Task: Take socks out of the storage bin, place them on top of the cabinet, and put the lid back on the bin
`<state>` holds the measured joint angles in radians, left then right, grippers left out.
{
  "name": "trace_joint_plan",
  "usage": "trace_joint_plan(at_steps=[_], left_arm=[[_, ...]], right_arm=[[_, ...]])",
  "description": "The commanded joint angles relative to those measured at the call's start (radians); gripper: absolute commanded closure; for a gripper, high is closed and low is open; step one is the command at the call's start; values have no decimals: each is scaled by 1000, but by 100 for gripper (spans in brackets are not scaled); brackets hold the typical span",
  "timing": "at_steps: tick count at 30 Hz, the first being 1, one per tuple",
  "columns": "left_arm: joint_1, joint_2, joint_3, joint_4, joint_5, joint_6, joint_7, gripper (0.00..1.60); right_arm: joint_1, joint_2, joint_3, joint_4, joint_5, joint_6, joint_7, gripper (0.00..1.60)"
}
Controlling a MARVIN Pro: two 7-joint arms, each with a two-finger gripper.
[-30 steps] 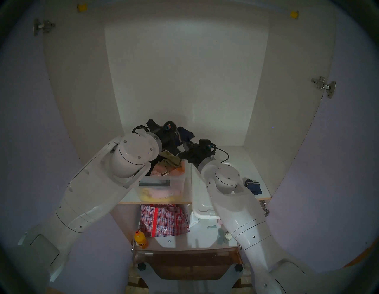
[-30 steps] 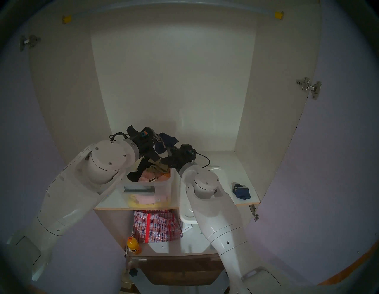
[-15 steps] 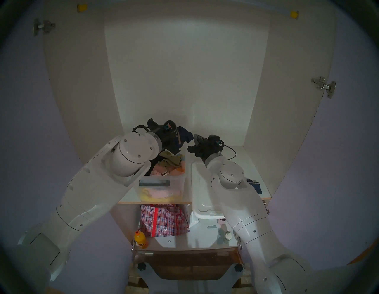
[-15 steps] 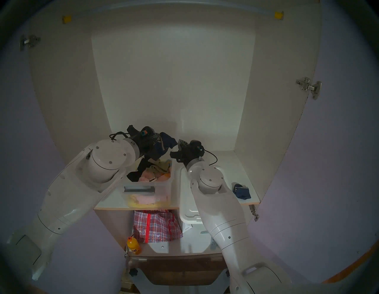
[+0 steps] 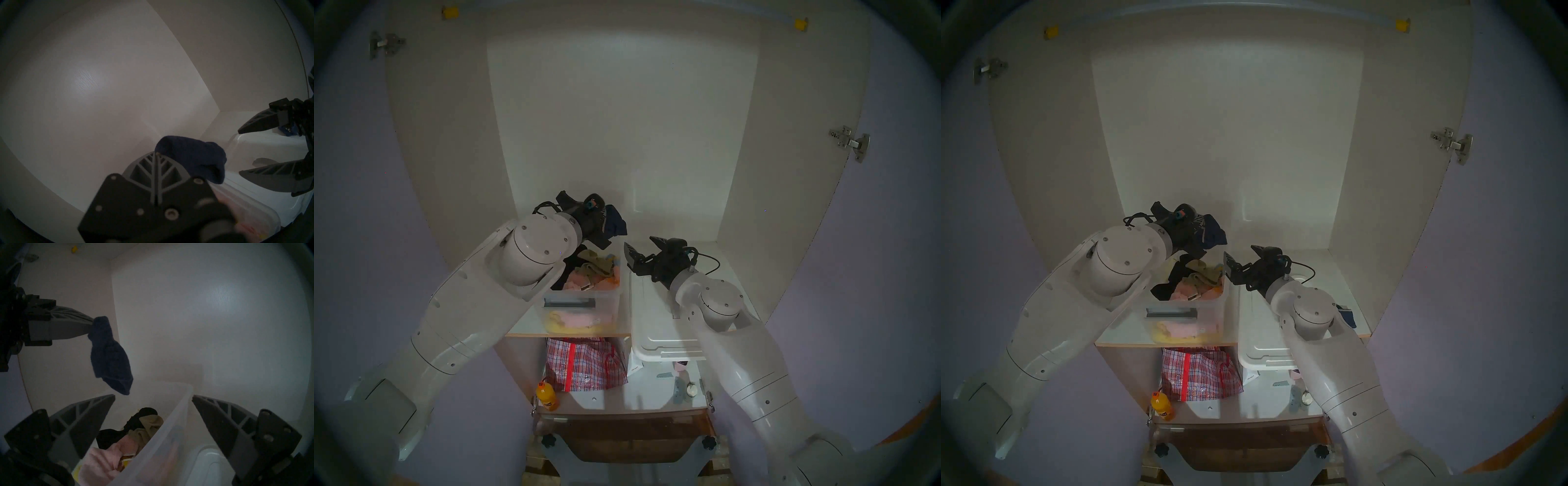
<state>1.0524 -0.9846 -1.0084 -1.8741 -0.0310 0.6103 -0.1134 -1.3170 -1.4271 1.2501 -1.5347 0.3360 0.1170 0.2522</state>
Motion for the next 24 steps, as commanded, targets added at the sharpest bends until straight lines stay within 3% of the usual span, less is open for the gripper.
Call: trace_joint_plan(at_steps=[1, 6, 14, 15, 16, 17, 18, 24], left_arm=[[-29, -11, -4, -26, 2, -4, -3, 160], [-27, -10, 2, -37, 2, 5, 0, 160], [-7, 1, 1, -79, -2, 30, 5, 160], [-2, 5, -1, -87, -2, 33, 7, 160], [1, 7, -3, -93, -3, 35, 8, 160], [3, 9, -4, -96, -4, 36, 9, 160], [5, 10, -6, -99, -4, 38, 10, 160], [21, 17, -17, -99, -10, 21, 19, 160]], right_arm=[[45, -56, -12, -11, -1, -27, -23, 0], [70, -94, -15, 18, 1, -21, -35, 0], [144, -146, -42, 128, -38, -82, -76, 0], [158, -153, -39, 154, -35, -87, -77, 80], [165, -160, -35, 172, -31, -98, -81, 80], [173, -161, -34, 187, -36, -109, -88, 114], [180, -161, -35, 202, -42, -121, -91, 160], [186, -180, -6, 239, -66, -190, -177, 160]])
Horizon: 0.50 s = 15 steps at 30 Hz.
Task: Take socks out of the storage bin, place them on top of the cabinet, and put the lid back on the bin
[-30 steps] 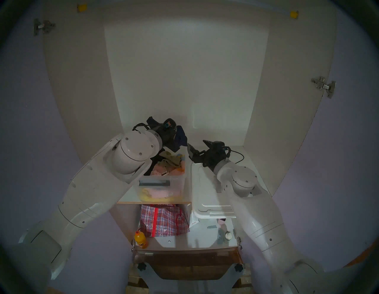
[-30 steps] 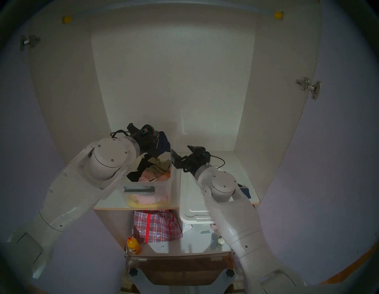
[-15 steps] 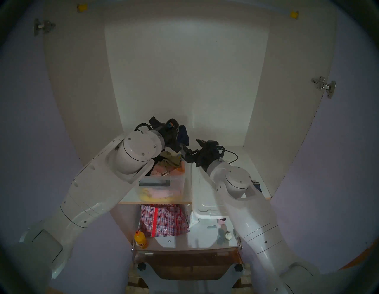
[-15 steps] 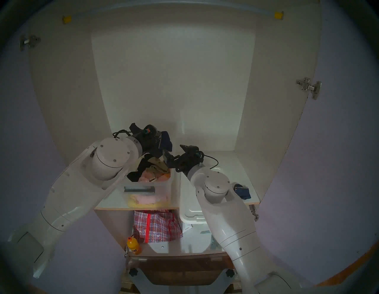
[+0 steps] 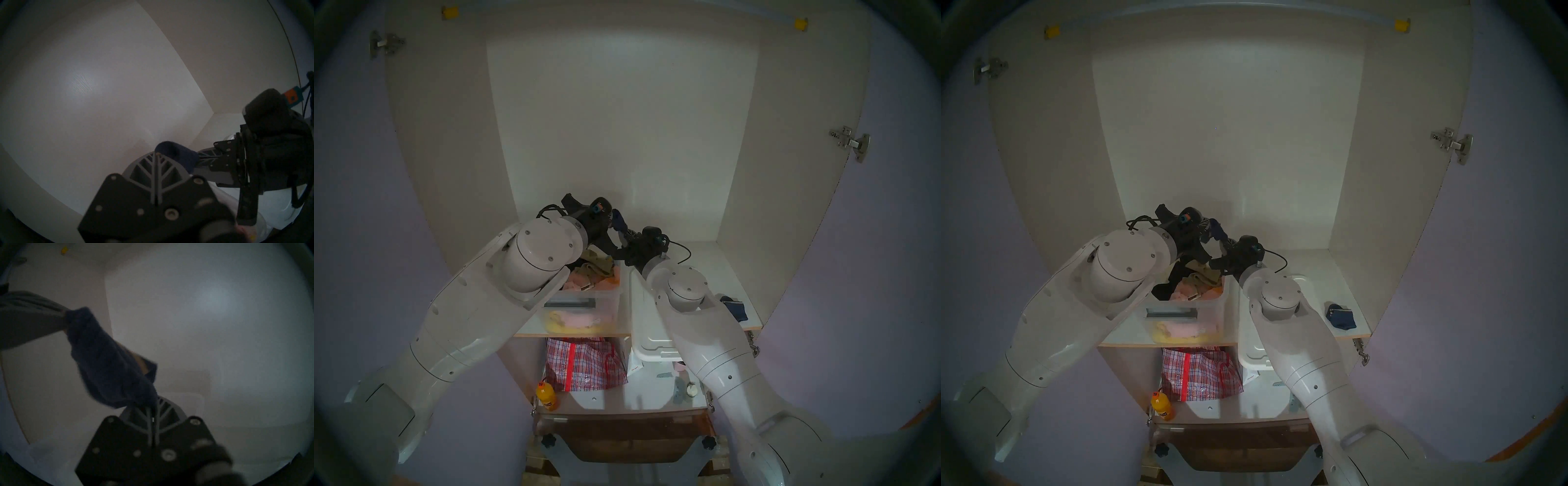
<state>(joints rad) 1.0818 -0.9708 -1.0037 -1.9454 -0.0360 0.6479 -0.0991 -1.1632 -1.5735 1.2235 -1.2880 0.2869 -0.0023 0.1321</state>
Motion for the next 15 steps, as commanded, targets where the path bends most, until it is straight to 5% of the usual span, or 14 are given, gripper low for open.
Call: trace_joint_plan(at_steps=[1, 13, 15], left_arm=[[-7, 3, -23, -26, -7, -18, 5, 160], [-23, -29, -24, 18, -7, -40, 30, 160], [-27, -31, -22, 24, -2, -44, 37, 146]], right_arm=[[34, -32, 23, -5, -19, -75, -65, 160], [24, -11, 44, 3, -34, -102, -90, 160], [28, -15, 51, 10, -45, -110, -113, 160]])
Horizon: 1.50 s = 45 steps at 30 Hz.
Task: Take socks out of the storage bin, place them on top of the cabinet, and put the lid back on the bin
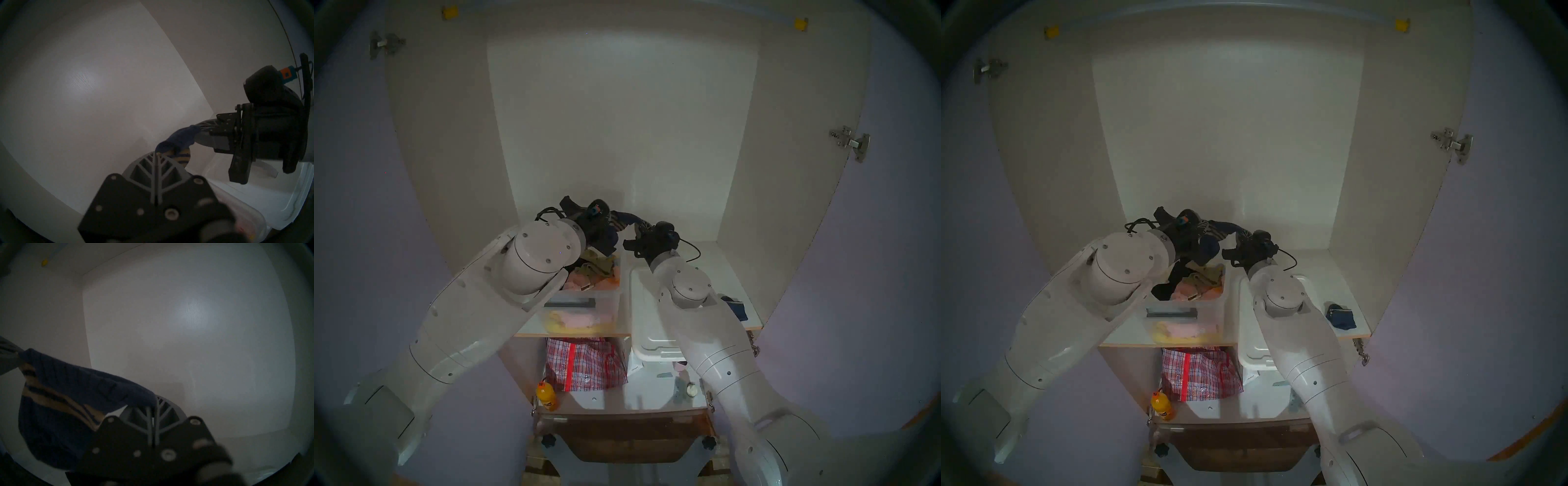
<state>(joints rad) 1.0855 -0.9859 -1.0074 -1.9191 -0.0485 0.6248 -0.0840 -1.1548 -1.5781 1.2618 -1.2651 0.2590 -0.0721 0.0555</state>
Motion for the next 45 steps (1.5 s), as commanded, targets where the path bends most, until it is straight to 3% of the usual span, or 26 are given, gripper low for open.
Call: trace_joint_plan(at_steps=[1, 3, 4, 5, 6, 10, 11, 12, 14, 18, 22, 25, 28, 31, 37, 41, 45], left_arm=[[-31, -16, -18, 1, 14, -27, 27, 137], [-32, -22, -20, 9, 15, -42, 36, 118], [-35, -23, -19, 13, 15, -45, 36, 97], [-44, -24, -18, 19, 6, -55, 23, 100], [-50, -28, -12, 25, 11, -64, 24, 122], [-69, -45, 7, 48, 13, -86, 15, 113], [-75, -53, 15, 57, 18, -89, 17, 89], [-81, -58, 22, 64, 20, -94, 18, 48], [-90, -76, 29, 77, 24, -97, 35, 0], [-85, -111, 8, 92, 28, -97, 93, 0], [-42, -143, -68, 70, -17, -98, 154, 0], [10, -192, -164, 35, -85, -103, 199, 0], [49, -263, -260, -4, -203, -110, 215, 0], [76, -292, -308, -32, -286, -119, 222, 0], [93, -302, -344, -53, -400, -110, 250, 0], [101, -308, -355, -60, -404, -104, 250, 0], [101, -307, -354, -61, -405, -103, 253, 0]], right_arm=[[24, -13, 16, -8, -21, -44, -47, 160], [37, -19, 26, 7, -32, -55, -76, 160], [44, -18, 32, 10, -31, -51, -81, 160], [54, -23, 45, 18, -38, -60, -114, 160], [60, -26, 59, 21, -34, -56, -130, 160], [76, -27, 85, 36, -45, -62, -185, 160], [79, -25, 92, 41, -50, -64, -202, 160], [82, -21, 97, 43, -56, -65, -210, 160], [86, -16, 111, 53, -72, -80, -252, 160], [99, -9, 140, 75, -88, -82, -318, 160], [109, -22, 181, 90, -107, -83, -433, 160], [120, -32, 217, 104, -90, -71, -513, 160], [117, -34, 243, 106, -69, -64, -565, 160], [110, -38, 261, 108, -60, -65, -606, 160], [126, -69, 331, 155, -5, -59, -654, 160], [168, -83, 380, 228, -3, -84, -694, 160], [197, -91, 433, 269, 41, -72, -671, 160]])
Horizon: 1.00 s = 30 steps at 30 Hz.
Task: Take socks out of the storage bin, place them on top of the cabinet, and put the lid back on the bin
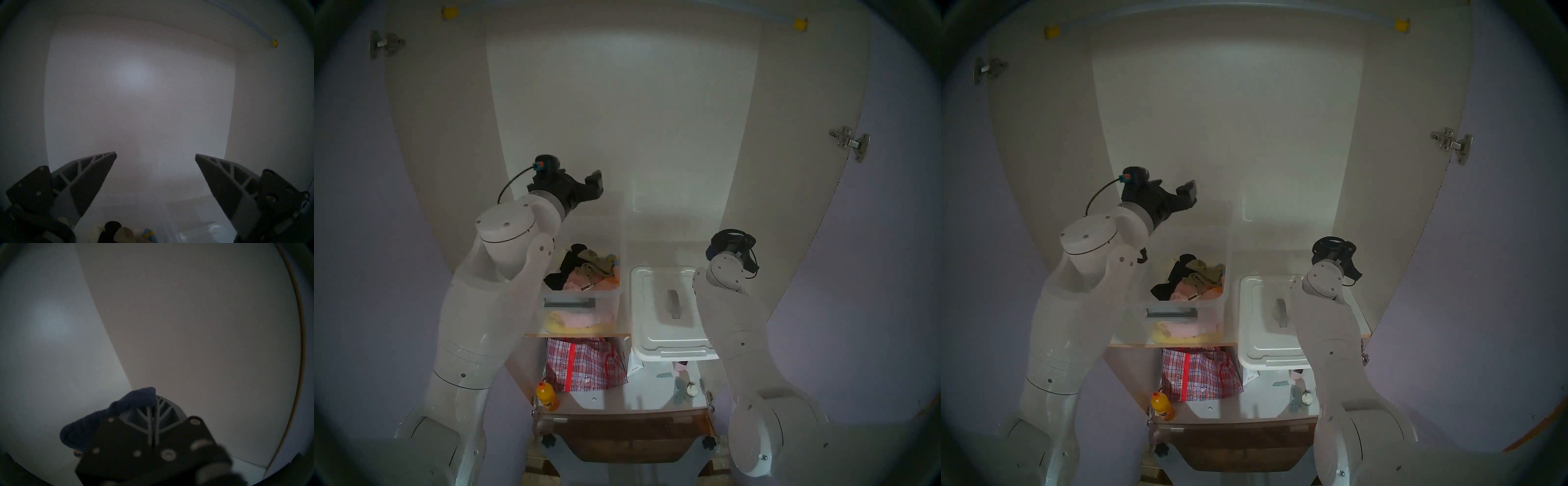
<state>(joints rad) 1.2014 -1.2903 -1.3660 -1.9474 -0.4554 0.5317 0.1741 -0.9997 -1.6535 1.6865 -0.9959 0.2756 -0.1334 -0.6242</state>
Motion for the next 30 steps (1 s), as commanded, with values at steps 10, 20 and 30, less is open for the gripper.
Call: trace_joint_plan(at_steps=[10, 20, 30], left_arm=[[-15, 0, 7, -33, -1, -11, -1, 0], [-15, 0, 7, -33, -1, -11, -1, 0], [-15, 0, 7, -33, -1, -11, -1, 0]], right_arm=[[74, -56, 116, 30, 70, 0, -70, 160], [92, -52, 139, 66, 125, 15, -57, 160], [132, -39, 134, 134, 97, -46, -120, 0]])
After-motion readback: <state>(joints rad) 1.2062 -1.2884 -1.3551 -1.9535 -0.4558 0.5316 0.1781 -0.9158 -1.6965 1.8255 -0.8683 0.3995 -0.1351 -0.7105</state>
